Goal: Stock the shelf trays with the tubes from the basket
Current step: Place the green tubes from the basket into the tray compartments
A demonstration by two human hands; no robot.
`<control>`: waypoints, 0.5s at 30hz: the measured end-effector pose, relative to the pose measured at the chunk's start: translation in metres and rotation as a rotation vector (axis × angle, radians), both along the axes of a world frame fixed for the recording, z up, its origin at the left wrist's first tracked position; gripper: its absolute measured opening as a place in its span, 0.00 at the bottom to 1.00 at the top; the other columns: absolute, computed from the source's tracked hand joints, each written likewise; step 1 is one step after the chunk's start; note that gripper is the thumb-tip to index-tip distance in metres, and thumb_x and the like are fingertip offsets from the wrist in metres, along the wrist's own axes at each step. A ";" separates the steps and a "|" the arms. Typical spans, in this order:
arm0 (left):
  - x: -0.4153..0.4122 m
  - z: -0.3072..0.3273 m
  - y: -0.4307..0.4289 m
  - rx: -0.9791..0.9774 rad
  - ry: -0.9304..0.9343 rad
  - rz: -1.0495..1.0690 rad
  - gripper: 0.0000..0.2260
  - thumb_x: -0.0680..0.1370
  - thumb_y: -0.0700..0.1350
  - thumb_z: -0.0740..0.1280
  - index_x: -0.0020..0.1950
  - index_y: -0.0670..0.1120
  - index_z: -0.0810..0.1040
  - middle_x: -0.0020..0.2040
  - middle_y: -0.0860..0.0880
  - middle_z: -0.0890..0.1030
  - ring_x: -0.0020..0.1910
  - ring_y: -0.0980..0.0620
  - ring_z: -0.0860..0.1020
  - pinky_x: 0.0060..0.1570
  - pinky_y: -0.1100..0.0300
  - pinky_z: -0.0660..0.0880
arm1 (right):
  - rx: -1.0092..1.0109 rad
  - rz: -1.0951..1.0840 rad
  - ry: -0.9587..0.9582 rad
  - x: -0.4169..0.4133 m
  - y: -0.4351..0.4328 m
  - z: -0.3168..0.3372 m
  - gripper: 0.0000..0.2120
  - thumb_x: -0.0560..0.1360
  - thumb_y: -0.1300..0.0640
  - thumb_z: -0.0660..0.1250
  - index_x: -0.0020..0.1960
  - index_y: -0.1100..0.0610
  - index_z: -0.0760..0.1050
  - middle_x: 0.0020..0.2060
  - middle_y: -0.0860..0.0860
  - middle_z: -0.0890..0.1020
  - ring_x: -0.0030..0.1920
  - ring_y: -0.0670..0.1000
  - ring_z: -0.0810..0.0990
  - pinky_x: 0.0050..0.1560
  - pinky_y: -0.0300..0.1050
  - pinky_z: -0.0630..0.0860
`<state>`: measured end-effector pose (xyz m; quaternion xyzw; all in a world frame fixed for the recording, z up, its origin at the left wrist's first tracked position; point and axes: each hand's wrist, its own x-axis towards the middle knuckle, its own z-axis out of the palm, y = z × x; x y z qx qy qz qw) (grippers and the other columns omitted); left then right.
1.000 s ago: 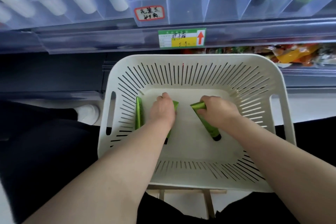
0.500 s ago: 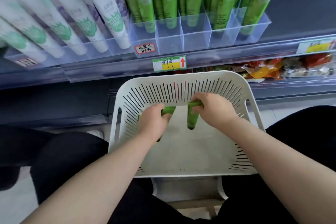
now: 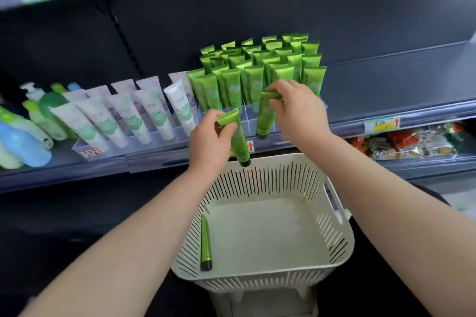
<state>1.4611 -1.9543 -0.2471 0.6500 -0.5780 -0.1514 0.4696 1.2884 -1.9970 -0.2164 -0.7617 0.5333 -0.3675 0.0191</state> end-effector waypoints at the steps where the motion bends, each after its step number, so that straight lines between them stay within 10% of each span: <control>1: 0.000 0.009 -0.004 -0.021 -0.005 0.000 0.04 0.77 0.45 0.69 0.49 0.51 0.75 0.40 0.53 0.79 0.38 0.54 0.78 0.39 0.56 0.75 | -0.034 -0.005 -0.015 0.002 -0.006 0.010 0.13 0.79 0.57 0.60 0.62 0.53 0.73 0.53 0.51 0.79 0.55 0.55 0.75 0.41 0.48 0.73; 15: 0.006 0.069 -0.065 -0.093 -0.157 0.056 0.06 0.80 0.44 0.64 0.57 0.48 0.73 0.39 0.53 0.75 0.36 0.56 0.74 0.37 0.57 0.72 | 0.118 -0.008 0.259 0.027 -0.074 0.000 0.18 0.79 0.63 0.58 0.68 0.54 0.68 0.55 0.56 0.77 0.57 0.59 0.71 0.41 0.48 0.66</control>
